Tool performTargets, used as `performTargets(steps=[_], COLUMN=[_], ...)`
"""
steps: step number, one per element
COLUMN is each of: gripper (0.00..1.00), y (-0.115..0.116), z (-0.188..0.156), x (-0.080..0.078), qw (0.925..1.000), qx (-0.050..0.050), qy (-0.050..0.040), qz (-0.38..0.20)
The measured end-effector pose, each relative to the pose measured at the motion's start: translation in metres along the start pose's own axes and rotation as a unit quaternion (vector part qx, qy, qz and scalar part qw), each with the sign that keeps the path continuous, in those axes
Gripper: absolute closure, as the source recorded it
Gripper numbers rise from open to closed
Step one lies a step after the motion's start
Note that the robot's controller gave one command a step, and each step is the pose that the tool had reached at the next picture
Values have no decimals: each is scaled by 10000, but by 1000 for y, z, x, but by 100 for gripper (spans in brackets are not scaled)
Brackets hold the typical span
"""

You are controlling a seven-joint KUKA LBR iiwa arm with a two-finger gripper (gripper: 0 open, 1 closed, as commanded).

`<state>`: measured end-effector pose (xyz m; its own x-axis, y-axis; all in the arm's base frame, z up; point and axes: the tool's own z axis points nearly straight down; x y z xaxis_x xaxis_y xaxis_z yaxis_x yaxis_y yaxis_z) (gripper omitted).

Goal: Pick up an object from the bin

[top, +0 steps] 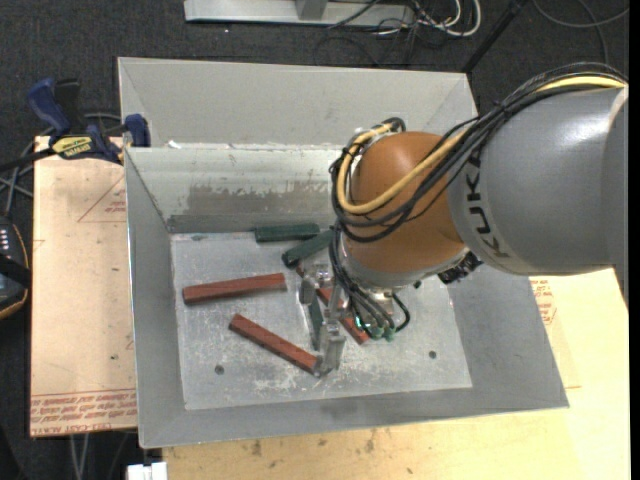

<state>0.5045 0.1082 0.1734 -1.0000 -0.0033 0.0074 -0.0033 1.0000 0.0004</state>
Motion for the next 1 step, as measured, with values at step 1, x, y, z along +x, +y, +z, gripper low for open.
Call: performTargets(steps=[1], gripper=[0], y=[-1], z=[-3], x=[-2], qw=[10000], qx=[-4], qy=[-36], qz=[16])
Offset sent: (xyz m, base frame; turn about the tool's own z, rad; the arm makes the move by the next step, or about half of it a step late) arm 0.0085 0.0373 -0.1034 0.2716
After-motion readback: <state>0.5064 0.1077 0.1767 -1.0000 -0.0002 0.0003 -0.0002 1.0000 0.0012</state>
